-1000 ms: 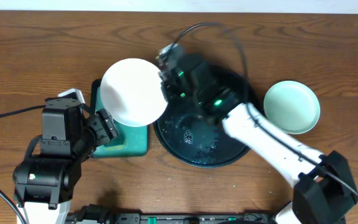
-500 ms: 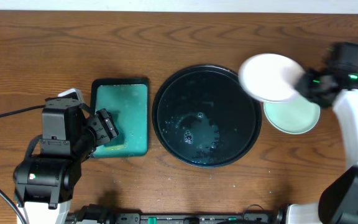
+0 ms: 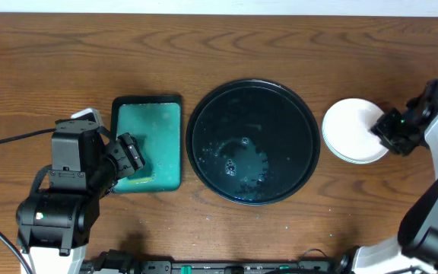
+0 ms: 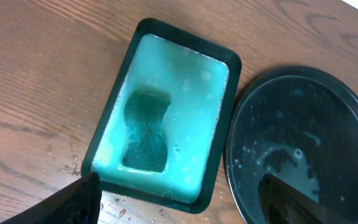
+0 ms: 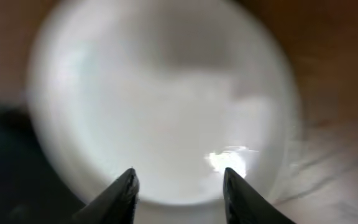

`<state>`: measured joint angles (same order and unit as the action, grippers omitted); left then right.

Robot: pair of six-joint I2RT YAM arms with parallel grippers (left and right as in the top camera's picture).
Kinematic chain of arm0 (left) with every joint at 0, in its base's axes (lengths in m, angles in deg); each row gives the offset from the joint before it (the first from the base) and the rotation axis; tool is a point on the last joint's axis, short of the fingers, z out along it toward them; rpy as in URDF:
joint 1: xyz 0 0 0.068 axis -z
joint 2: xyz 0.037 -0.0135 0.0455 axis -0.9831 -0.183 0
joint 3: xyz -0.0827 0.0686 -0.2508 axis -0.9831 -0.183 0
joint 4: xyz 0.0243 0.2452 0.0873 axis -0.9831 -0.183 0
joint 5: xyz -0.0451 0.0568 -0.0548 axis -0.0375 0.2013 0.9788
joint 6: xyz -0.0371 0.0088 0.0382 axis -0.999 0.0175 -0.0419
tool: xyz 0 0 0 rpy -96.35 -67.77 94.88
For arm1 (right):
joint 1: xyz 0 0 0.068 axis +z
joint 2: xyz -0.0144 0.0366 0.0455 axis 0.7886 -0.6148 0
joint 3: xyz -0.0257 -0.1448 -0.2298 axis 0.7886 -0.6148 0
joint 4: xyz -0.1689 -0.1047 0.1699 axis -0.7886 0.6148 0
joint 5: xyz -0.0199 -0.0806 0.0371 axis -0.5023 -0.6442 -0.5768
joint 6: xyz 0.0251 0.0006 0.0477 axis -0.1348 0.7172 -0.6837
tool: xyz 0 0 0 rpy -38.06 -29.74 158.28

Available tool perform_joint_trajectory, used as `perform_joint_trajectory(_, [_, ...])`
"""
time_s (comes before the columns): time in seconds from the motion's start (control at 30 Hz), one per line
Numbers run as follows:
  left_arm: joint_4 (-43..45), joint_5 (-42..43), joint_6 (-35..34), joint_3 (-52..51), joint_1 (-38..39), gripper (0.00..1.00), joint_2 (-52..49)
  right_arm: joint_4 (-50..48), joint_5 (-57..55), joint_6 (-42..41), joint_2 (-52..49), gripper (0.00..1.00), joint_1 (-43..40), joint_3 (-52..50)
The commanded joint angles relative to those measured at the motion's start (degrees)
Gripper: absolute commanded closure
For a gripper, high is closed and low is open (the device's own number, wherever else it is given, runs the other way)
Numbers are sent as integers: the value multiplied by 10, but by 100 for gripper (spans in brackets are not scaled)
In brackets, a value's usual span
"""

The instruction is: Clean dirty plates on tray and stack at the side

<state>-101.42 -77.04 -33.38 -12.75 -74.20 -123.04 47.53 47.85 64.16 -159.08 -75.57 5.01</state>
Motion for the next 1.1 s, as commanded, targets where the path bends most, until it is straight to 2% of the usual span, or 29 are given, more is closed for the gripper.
perform_joint_trajectory(0.0, [-1, -1, 1, 9, -2, 19, 0, 0, 90, 46, 96, 56, 54, 5])
perform_joint_trajectory(0.13, [-1, -1, 1, 9, -2, 19, 0, 3, 92, 74, 188, 59, 145, 5])
perform_joint_trajectory(0.23, [-1, -1, 1, 9, -2, 19, 0, 6, 92, 126, 243, 60, 229, 5])
perform_joint_trajectory(0.43, [-1, -1, 1, 9, -2, 19, 0, 5, 96, 156, 289, 57, 357, 5])
perform_joint_trajectory(0.53, [-1, -1, 1, 9, -2, 19, 0, 3, 98, 184, 292, 46, 425, 5])
perform_joint_trajectory(0.57, [-1, -1, 1, 9, -2, 19, 0, 2, 98, 187, 292, 31, 445, 5])
perform_joint_trajectory(0.6, [-1, -1, 1, 9, -2, 19, 0, -3, 98, 187, 291, 1, 465, 5])
perform_joint_trajectory(0.83, [-1, -1, 1, 9, -2, 19, 0, -9, 97, 185, 290, 1, 525, 5])
perform_joint_trajectory(1.07, [-1, -1, 1, 9, -2, 19, 0, 48, 52, 205, 308, 1, 502, 5])
